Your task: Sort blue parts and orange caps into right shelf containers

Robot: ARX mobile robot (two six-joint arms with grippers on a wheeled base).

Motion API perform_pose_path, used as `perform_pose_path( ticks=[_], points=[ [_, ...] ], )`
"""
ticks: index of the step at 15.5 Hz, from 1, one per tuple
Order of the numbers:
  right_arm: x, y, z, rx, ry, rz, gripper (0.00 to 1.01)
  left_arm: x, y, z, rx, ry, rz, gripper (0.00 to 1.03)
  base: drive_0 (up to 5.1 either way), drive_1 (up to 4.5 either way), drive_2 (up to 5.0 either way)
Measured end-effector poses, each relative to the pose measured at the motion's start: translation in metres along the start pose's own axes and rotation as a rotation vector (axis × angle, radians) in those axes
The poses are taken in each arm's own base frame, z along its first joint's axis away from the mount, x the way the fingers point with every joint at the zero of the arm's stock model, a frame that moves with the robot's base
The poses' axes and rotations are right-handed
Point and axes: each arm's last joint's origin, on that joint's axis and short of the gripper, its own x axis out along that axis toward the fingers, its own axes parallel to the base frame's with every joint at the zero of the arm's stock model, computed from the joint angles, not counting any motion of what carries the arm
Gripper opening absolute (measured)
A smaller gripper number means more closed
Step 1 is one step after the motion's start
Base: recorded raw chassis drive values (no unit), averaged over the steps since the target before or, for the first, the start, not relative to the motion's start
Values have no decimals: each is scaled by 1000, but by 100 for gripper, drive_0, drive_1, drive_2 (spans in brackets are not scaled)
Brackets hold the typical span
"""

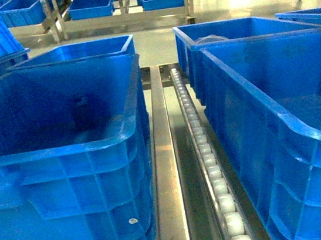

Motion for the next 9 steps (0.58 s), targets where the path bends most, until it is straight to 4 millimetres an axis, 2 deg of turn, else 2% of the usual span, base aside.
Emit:
perform_pose_path(
  ticks=[2,7,9],
  points=[
    [-11,0,-5,1,3,0,1,-11,-1,-4,0,2,-11,2,0,0,0],
    [-19,0,-6,1,-2,0,1,-19,-1,-5,0,-2,-10,2,0,0,0],
    [-26,0,-9,1,4,0,1,-25,0,-12,0,-16,-10,2,0,0,0]
  ],
)
